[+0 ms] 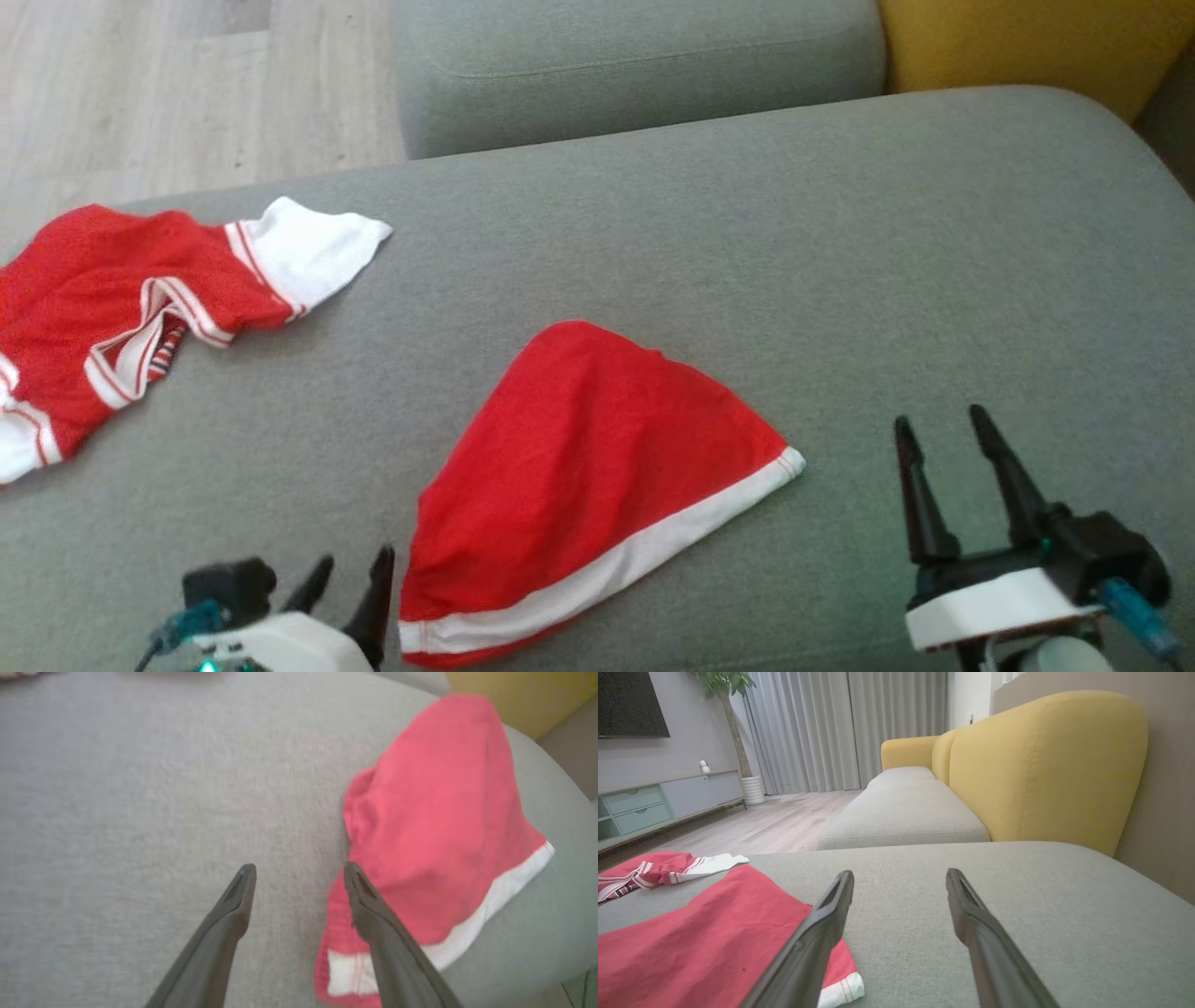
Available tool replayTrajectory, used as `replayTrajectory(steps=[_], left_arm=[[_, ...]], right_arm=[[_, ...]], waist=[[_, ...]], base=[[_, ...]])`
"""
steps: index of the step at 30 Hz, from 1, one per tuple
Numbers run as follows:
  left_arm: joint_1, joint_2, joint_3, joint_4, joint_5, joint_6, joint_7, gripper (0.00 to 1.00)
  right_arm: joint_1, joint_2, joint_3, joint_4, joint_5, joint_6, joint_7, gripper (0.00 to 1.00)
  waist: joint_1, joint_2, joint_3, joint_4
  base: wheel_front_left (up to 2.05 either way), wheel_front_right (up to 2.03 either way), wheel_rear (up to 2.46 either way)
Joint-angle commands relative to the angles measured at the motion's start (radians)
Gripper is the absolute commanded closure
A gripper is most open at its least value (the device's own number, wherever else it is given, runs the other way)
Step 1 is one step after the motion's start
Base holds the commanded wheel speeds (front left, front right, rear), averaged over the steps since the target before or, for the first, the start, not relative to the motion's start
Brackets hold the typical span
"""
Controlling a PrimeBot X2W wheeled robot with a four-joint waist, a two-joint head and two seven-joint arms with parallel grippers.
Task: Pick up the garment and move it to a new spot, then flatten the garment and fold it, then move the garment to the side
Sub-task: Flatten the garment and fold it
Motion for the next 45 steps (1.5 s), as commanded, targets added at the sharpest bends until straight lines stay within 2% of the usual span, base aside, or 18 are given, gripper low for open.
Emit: replayTrajectory(steps=[1, 4, 9, 10, 14, 21, 26, 32, 38, 45], left_arm=[[-0.029, 0.026, 0.075, -0.063, 0.047, 0.017, -0.018, 0.0], [-0.009, -0.019, 0.175, -0.123, 0.136, 0.027, -0.02, 0.0], [0.041, -0.124, 0.325, -0.155, 0.383, 0.009, -0.021, 0.0], [0.041, -0.124, 0.325, -0.155, 0.383, 0.009, -0.021, 0.0], [0.102, -0.213, 0.432, -0.139, 0.534, -0.042, -0.021, 0.0], [0.176, -0.322, 0.6, -0.073, 0.713, -0.158, -0.021, 0.0], [0.186, -0.386, 0.689, -0.045, 0.788, -0.256, -0.021, 0.0], [0.189, -0.44, 0.765, -0.027, 0.85, -0.337, -0.021, 0.0], [0.187, -0.471, 0.811, -0.015, 0.886, -0.385, -0.021, 0.0], [0.187, -0.492, 0.81, -0.005, 0.882, -0.41, -0.021, 0.0]], right_arm=[[-0.006, -0.011, 0.001, -0.047, -0.011, -0.001, -0.006, 0.0], [0.001, -0.017, -0.022, -0.064, -0.03, -0.001, -0.006, 0.0], [0.004, -0.033, -0.027, -0.07, -0.069, -0.001, -0.006, 0.0], [0.004, -0.033, -0.027, -0.07, -0.069, -0.001, -0.006, 0.0], [0.005, -0.032, -0.016, -0.053, -0.09, -0.001, -0.006, 0.0], [-0.001, -0.01, 0.001, 0.011, -0.086, -0.001, -0.006, 0.0], [-0.003, 0.003, -0.001, 0.045, -0.08, -0.001, -0.006, 0.0], [-0.002, 0.009, -0.004, 0.064, -0.076, -0.001, -0.006, 0.0], [-0.004, 0.011, -0.002, 0.073, -0.076, -0.001, -0.006, 0.0], [-0.016, 0.008, -0.025, 0.086, -0.11, -0.001, -0.006, 0.0]], waist=[[0.0, 0.0, -0.006, 0.017], [0.0, 0.0, -0.011, 0.043], [0.0, 0.0, -0.019, 0.08], [0.0, 0.0, -0.019, 0.08], [0.0, 0.0, -0.026, 0.099], [0.0, 0.0, -0.034, 0.121], [0.0, 0.0, -0.034, 0.132], [0.0, 0.0, -0.037, 0.135], [0.0, 0.0, -0.037, 0.131], [0.0, 0.0, -0.038, 0.128]], base=[[0.0, 0.0, 0.0], [0.0, 0.0, 0.0], [0.0, 0.0, 0.0], [0.0, 0.0, 0.0], [0.0, 0.0, 0.0], [0.0, 0.0, 0.0], [0.0, 0.0, 0.0], [0.0, 0.0, 0.0], [0.0, 0.0, 0.0], [0.0, 0.0, 0.0]])
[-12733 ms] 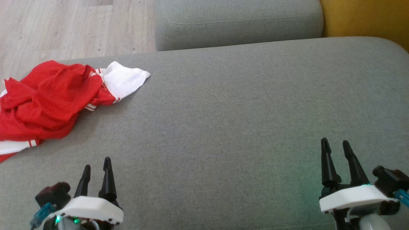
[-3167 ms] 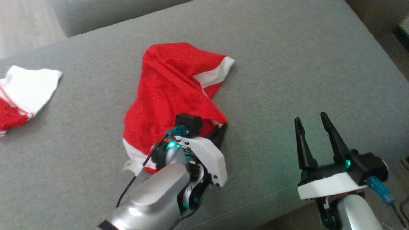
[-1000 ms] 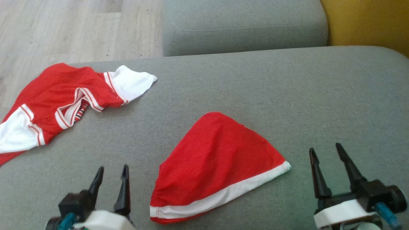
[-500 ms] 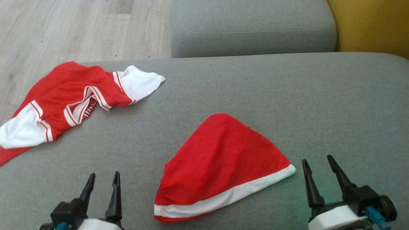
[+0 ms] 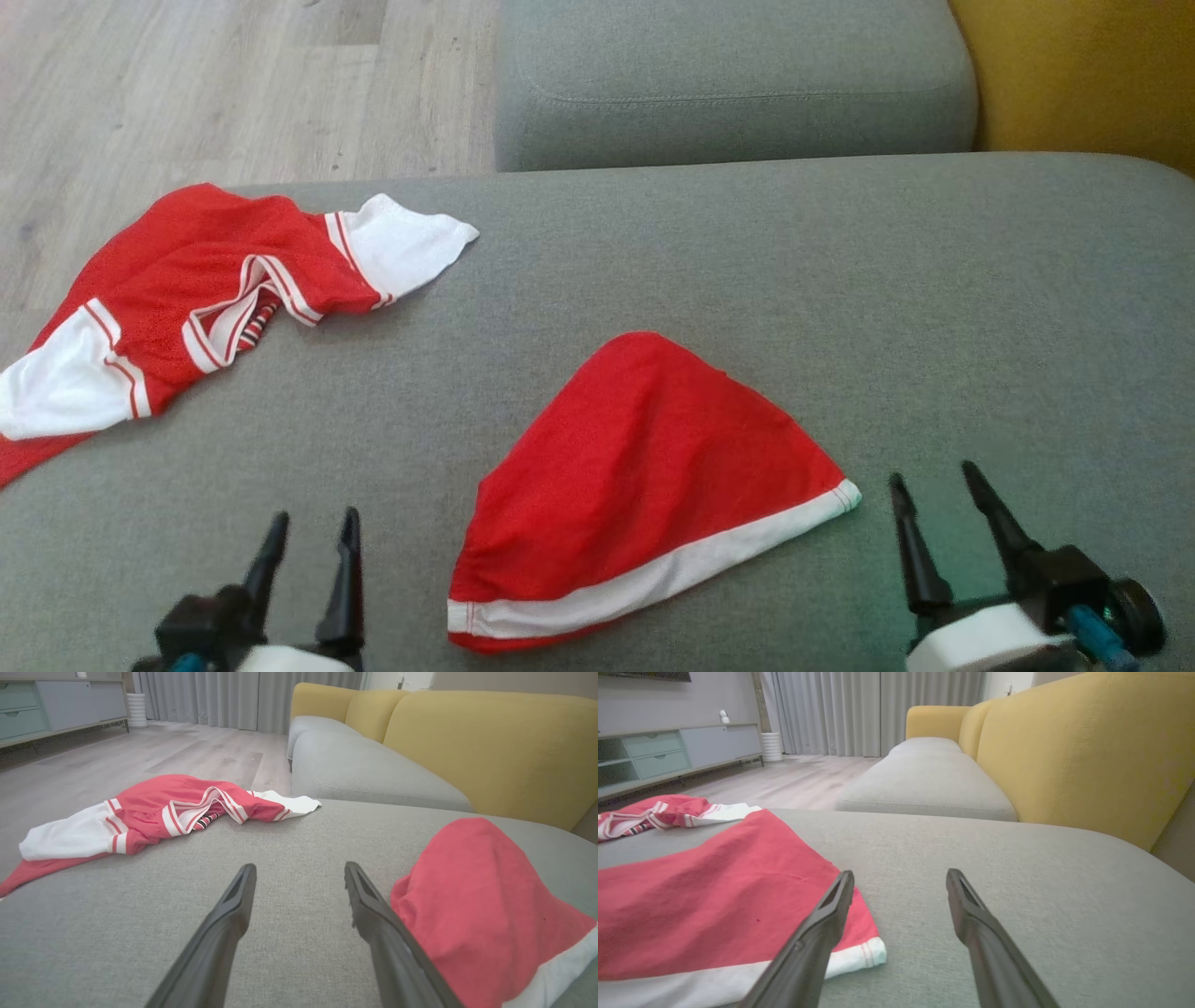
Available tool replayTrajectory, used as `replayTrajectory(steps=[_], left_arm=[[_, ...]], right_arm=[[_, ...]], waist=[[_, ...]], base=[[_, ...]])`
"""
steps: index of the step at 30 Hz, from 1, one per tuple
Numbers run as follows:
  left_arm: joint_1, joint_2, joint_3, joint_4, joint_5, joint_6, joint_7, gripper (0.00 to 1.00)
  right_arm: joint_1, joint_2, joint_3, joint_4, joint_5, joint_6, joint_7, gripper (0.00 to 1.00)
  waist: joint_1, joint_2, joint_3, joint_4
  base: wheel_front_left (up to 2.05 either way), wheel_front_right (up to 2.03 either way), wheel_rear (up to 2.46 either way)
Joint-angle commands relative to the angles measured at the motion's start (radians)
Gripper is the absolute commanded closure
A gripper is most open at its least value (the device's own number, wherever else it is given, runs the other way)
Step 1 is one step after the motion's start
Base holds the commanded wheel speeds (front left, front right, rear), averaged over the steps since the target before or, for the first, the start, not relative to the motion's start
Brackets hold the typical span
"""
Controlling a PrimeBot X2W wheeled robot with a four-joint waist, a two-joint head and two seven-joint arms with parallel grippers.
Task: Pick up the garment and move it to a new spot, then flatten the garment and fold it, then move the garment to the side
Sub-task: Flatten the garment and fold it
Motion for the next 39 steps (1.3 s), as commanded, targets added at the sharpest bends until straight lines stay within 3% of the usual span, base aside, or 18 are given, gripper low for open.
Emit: replayTrajectory(steps=[1, 3, 9, 17, 33, 34, 35, 36, 37, 39], left_arm=[[-0.032, -0.001, 0.019, -0.013, -0.012, -0.009, -0.012, 0.0], [-0.031, -0.002, 0.002, -0.005, -0.042, -0.018, 0.032, 0.0], [-0.007, 0.023, -0.047, -0.061, -0.114, -0.034, 0.307, 0.0], [0.05, 0.029, -0.078, -0.161, -0.173, -0.028, 0.522, 0.0], [0.018, 0.037, -0.111, -0.178, -0.193, -0.027, 0.561, 0.0], [0.012, 0.036, -0.114, -0.171, -0.196, -0.028, 0.559, 0.0], [0.012, 0.036, -0.114, -0.171, -0.196, -0.028, 0.559, 0.0], [0.01, 0.037, -0.117, -0.168, -0.198, -0.028, 0.56, 0.0], [0.007, 0.037, -0.121, -0.16, -0.204, -0.029, 0.562, 0.0], [0.007, 0.037, -0.125, -0.152, -0.212, -0.031, 0.566, 0.0]], right_arm=[[-0.045, -0.012, 0.001, -0.009, -0.013, -0.001, -0.006, 0.0], [-0.064, -0.01, -0.012, 0.018, -0.03, -0.001, 0.024, 0.0], [-0.132, -0.041, 0.043, 0.066, -0.014, -0.001, 0.274, 0.0], [-0.208, -0.105, 0.131, 0.135, 0.026, -0.001, 0.439, 0.0], [-0.332, -0.099, 0.207, 0.296, 0.053, -0.001, 0.399, 0.0], [-0.339, -0.095, 0.217, 0.314, 0.059, -0.001, 0.396, 0.11], [-0.339, -0.095, 0.217, 0.314, 0.059, -0.001, 0.396, 0.11], [-0.342, -0.095, 0.223, 0.32, 0.061, -0.001, 0.394, 0.21], [-0.342, -0.094, 0.233, 0.332, 0.068, -0.001, 0.392, 0.48], [-0.344, -0.096, 0.242, 0.341, 0.076, -0.001, 0.392, 0.57]], waist=[[0.0, 0.0, -0.001, -0.001], [0.0, 0.0, -0.003, -0.002], [0.0, 0.0, 0.002, -0.004], [0.0, 0.0, 0.025, 0.005], [0.0, 0.0, 0.105, 0.028], [0.0, 0.0, 0.109, 0.028], [0.0, 0.0, 0.109, 0.028], [0.0, 0.0, 0.11, 0.028], [0.0, 0.0, 0.111, 0.027], [0.0, 0.0, 0.11, 0.025]], base=[[0.0, 0.0, 0.0], [0.0, 0.0, 0.0], [0.0, 0.0, 0.0], [0.0, 0.0, 0.0], [0.0, 0.0, 0.0], [0.0, 0.0, 0.0], [0.0, 0.0, 0.0], [0.0, 0.0, 0.0], [0.0, 0.0, 0.0], [0.0, 0.0, 0.0]])
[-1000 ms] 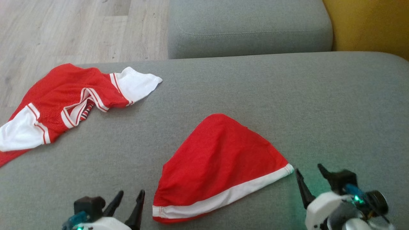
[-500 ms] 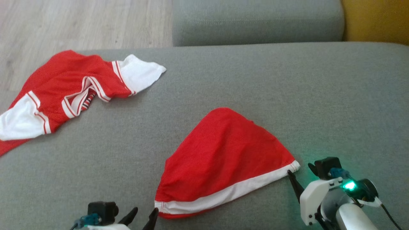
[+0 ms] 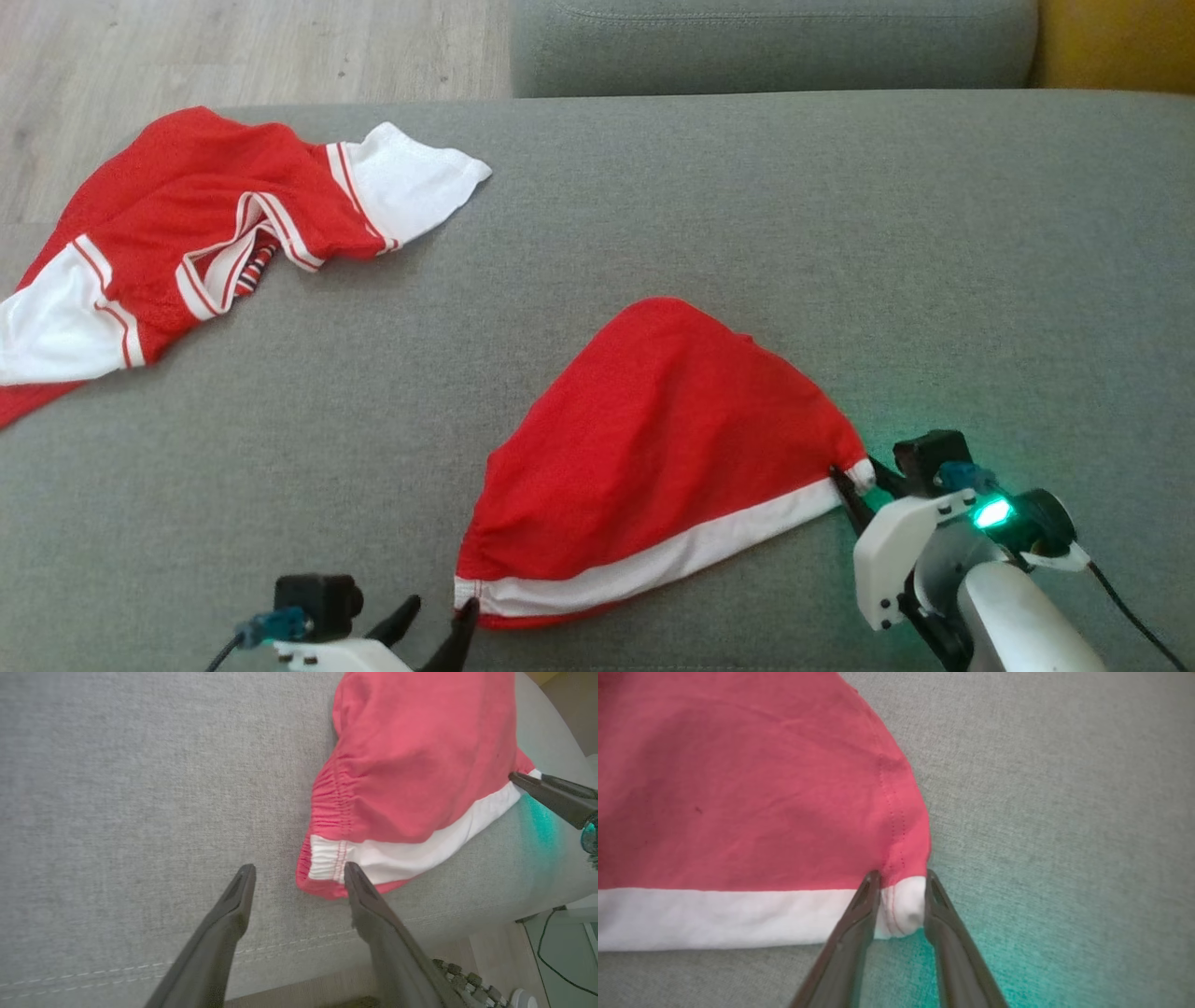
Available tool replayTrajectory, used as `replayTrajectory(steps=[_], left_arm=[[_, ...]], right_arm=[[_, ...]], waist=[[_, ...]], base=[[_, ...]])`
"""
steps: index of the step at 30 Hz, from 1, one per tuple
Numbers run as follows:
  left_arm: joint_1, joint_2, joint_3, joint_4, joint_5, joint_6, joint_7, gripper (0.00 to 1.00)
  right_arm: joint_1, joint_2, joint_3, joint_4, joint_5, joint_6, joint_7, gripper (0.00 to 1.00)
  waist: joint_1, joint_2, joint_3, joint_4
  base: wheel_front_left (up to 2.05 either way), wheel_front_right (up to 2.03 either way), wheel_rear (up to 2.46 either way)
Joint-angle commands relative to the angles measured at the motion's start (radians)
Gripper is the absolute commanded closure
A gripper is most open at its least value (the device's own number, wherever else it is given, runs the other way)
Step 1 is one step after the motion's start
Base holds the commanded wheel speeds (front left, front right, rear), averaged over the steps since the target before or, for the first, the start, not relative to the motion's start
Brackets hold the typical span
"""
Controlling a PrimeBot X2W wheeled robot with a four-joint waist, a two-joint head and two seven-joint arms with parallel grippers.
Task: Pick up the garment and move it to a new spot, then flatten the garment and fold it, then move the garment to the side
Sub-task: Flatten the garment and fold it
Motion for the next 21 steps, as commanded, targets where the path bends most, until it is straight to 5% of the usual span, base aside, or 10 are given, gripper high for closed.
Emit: replayTrajectory(steps=[1, 10, 21], left_arm=[[-0.045, 0.004, 0.028, -0.025, -0.01, -0.003, -0.001, 0.0], [-0.053, 0.012, 0.028, 0.017, -0.025, -0.005, -0.013, 0.0], [-0.099, 0.01, 0.009, 0.072, -0.048, -0.011, -0.051, 0.0]], right_arm=[[-0.025, -0.008, 0.023, -0.007, 0.009, -0.001, -0.005, 0.56], [-0.021, -0.013, 0.023, -0.004, 0.021, -0.001, -0.01, 0.52], [-0.029, -0.015, 0.035, -0.001, 0.036, -0.001, -0.004, 0.67]], waist=[[-0.0001, 0.0, -0.002, -0.003], [-0.0001, 0.0, 0.0, -0.02], [-0.0001, 0.0, 0.006, -0.033]], base=[[0.0, 0.0, 0.0], [0.0, 0.0, 0.0], [0.0, 0.0, 0.0]])
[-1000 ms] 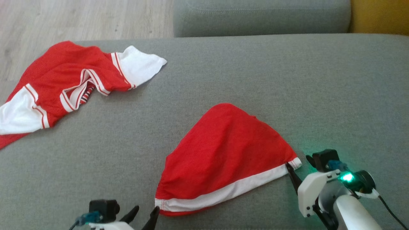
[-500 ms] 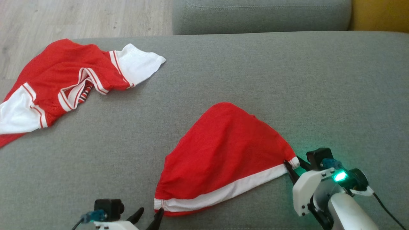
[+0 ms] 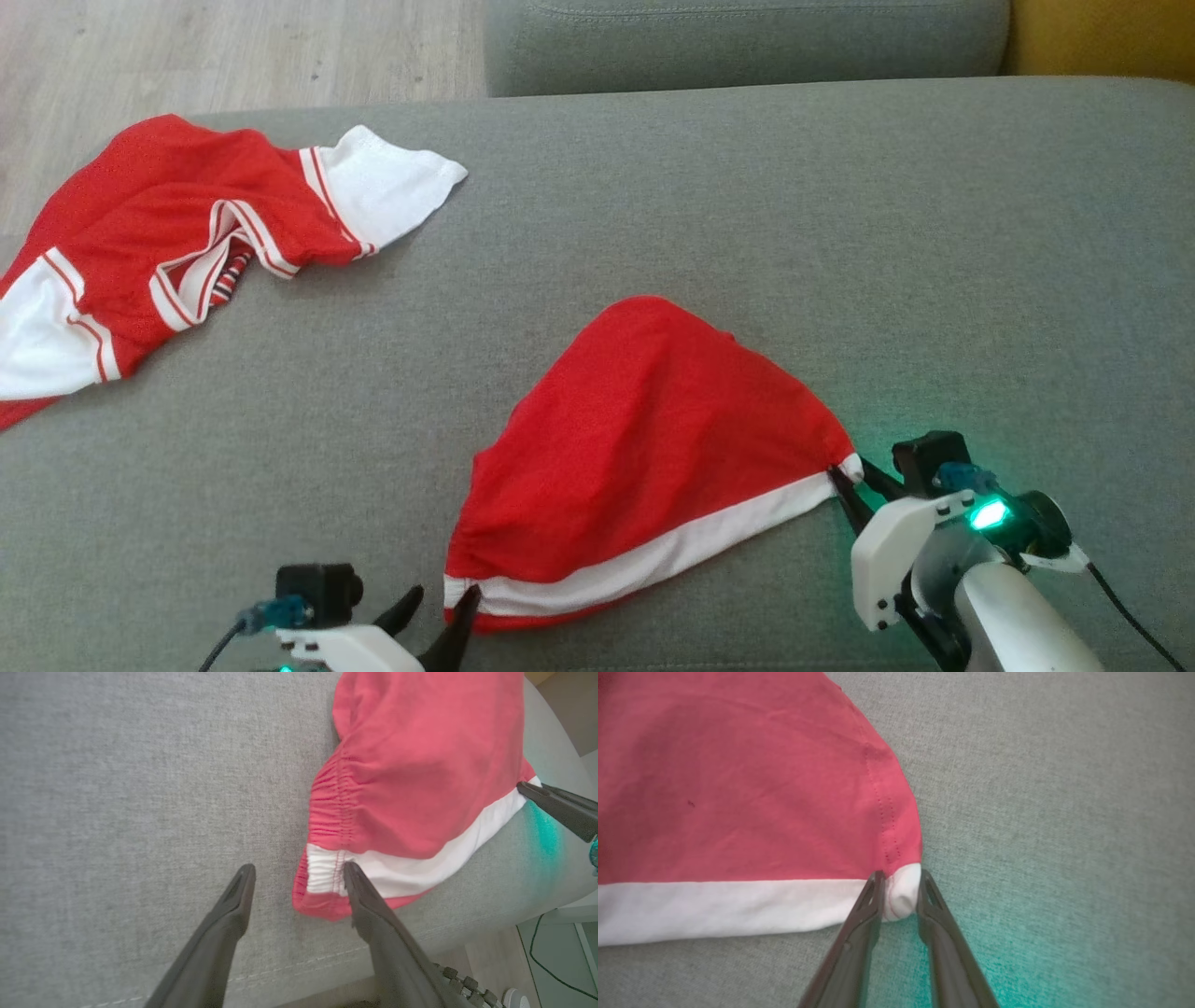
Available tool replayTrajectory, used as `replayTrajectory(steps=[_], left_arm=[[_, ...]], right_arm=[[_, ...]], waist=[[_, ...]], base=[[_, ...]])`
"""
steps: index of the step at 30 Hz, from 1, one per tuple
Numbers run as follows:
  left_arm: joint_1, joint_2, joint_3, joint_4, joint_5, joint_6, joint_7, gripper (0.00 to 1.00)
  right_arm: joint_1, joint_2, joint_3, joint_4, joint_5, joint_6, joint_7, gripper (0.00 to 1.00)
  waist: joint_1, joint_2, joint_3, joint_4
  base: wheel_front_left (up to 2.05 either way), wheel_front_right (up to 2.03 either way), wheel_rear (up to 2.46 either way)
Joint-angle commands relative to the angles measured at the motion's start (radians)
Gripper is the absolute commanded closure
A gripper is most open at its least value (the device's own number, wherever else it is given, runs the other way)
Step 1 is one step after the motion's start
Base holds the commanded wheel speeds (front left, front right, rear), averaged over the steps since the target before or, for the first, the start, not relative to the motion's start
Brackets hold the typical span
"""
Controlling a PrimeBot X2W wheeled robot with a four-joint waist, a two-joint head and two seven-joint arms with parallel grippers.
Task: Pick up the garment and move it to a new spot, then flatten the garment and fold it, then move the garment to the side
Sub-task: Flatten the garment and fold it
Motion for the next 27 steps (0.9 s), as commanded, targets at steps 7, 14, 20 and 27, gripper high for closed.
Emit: replayTrajectory(steps=[7, 14, 20, 27], left_arm=[[-0.057, 0.014, -0.002, 0.007, -0.027, -0.009, -0.021, 0.0], [-0.079, 0.024, -0.033, 0.027, -0.045, -0.012, -0.045, 1.0], [-0.052, 0.035, -0.05, -0.102, -0.119, -0.013, -0.029, 1.0], [0.003, 0.096, -0.046, -0.534, -0.342, -0.014, 0.083, 1.0]], right_arm=[[-0.026, -0.013, 0.027, -0.004, 0.01, -0.001, 0.003, 0.68], [-0.02, -0.014, 0.03, -0.009, 0.025, -0.001, -0.007, 1.0], [0.044, -0.017, -0.048, -0.174, 0.16, -0.001, 0.014, 1.0], [0.184, -0.1, -0.211, -0.718, 0.401, -0.001, 0.196, 1.0]], waist=[[-0.0001, 0.0, -0.005, -0.007], [-0.0001, 0.0, -0.014, -0.005], [-0.0001, 0.0, -0.041, 0.0], [-0.0001, 0.0, -0.066, -0.027]], base=[[0.0, 0.0, 0.0], [0.0, 0.0, 0.0], [0.0, 0.0, 0.0], [0.0, 0.0, 0.0]])
